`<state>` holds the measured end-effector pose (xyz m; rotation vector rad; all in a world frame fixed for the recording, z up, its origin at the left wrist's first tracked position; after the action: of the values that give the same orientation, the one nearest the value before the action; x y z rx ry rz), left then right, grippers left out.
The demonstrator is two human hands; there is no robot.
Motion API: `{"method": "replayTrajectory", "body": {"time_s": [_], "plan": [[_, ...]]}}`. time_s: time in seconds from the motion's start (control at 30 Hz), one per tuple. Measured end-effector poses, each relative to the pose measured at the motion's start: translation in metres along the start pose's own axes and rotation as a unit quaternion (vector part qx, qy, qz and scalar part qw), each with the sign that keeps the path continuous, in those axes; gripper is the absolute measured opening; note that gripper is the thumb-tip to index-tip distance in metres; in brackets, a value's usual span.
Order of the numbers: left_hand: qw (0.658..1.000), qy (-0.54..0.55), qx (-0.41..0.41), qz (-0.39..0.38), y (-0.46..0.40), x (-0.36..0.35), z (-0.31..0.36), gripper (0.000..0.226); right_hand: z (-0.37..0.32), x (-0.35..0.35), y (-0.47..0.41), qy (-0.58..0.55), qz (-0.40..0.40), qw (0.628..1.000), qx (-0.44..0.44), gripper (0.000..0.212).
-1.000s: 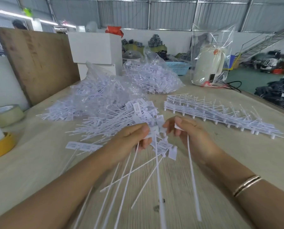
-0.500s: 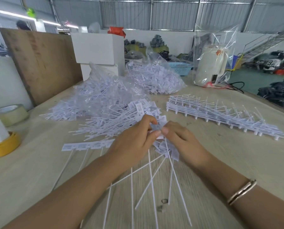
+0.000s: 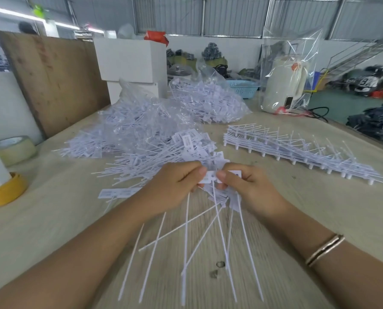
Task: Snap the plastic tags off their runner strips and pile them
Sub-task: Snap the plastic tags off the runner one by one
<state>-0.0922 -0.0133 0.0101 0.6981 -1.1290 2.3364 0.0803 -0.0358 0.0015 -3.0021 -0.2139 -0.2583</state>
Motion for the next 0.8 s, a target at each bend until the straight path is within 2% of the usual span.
{"method": "replayTrajectory", "body": {"time_s": [0.13,0.27,0.33,0.4,0.47,0.6,0.67,0.73,0.8], "plan": [[0.994,0.095,-0.005,0.05,-0.004,-0.004,0.007,0.033,0.001,-0.006,-0.002,-0.082,0.014,0.996,0.031,0.026],[0.979,0.155,0.028,0.129,-0.006,0.0,0.003,0.034,-0.004,0.016,-0.001,-0.152,0.207,0.965,0.063,0.033],[0.982,0.119,0.026,0.143,-0.004,0.01,-0.002,0.032,-0.002,0.024,0.001,-0.102,0.196,0.975,0.03,0.033],[0.994,0.011,0.002,0.109,0.0,0.017,-0.006,0.037,0.002,0.019,0.002,-0.032,0.124,0.992,-0.012,0.031],[0.994,-0.083,-0.012,0.069,0.003,0.019,-0.008,0.039,0.003,0.009,-0.001,0.069,0.105,0.992,-0.013,0.031],[0.988,-0.155,-0.016,0.013,0.005,0.014,-0.009,0.016,0.008,0.001,-0.009,0.27,0.178,0.946,-0.008,0.025],[0.985,-0.17,-0.013,-0.005,0.005,0.01,-0.009,0.011,0.01,0.004,-0.009,0.33,0.195,0.923,-0.021,0.02],[0.984,-0.175,-0.011,-0.016,0.006,0.005,-0.008,0.014,0.01,0.007,-0.01,0.338,0.206,0.918,-0.021,0.023],[0.985,-0.169,-0.013,-0.025,0.005,0.001,-0.006,0.015,0.007,0.008,-0.009,0.304,0.215,0.928,-0.001,0.024]]}}
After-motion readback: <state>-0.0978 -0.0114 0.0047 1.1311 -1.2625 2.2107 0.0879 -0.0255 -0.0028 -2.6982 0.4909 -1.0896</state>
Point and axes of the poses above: each hand's wrist, its own y-axis away from the middle knuckle, its own x-axis out of the back of the hand, z = x × y, the point moved 2 cm from there along -y, towards the middle knuckle, and after that the axes turned 15 degrees about -x, right-handed, at the moved point
